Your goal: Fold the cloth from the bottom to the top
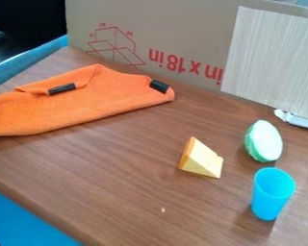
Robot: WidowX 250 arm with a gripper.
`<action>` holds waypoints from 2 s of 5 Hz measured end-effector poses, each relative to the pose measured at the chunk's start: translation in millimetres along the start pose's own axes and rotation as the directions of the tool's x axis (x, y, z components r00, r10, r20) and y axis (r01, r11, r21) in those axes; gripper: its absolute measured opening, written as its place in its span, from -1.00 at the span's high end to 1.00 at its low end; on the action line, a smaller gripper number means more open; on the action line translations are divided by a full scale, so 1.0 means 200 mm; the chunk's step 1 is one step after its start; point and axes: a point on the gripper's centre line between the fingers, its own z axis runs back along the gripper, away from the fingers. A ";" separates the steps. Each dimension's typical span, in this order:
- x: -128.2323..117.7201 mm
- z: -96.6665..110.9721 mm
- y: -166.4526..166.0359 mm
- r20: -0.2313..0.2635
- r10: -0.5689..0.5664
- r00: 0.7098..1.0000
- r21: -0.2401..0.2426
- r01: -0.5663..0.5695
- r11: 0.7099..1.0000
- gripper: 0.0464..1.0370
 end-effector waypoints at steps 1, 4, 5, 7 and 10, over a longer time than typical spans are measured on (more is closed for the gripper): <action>-0.02 -0.05 0.01 -0.020 0.013 1.000 -0.024 -0.013 1.000 -0.92; -0.05 -0.23 0.06 -0.035 0.004 0.999 -0.024 -0.005 1.000 -0.92; -0.05 -0.31 0.05 -0.029 -0.004 1.000 -0.011 0.004 1.000 -0.92; -0.05 -0.38 0.02 -0.006 0.007 1.000 -0.004 -0.007 1.000 -0.92; -0.04 -0.49 0.03 -0.012 0.041 0.999 0.029 -0.040 0.999 -0.25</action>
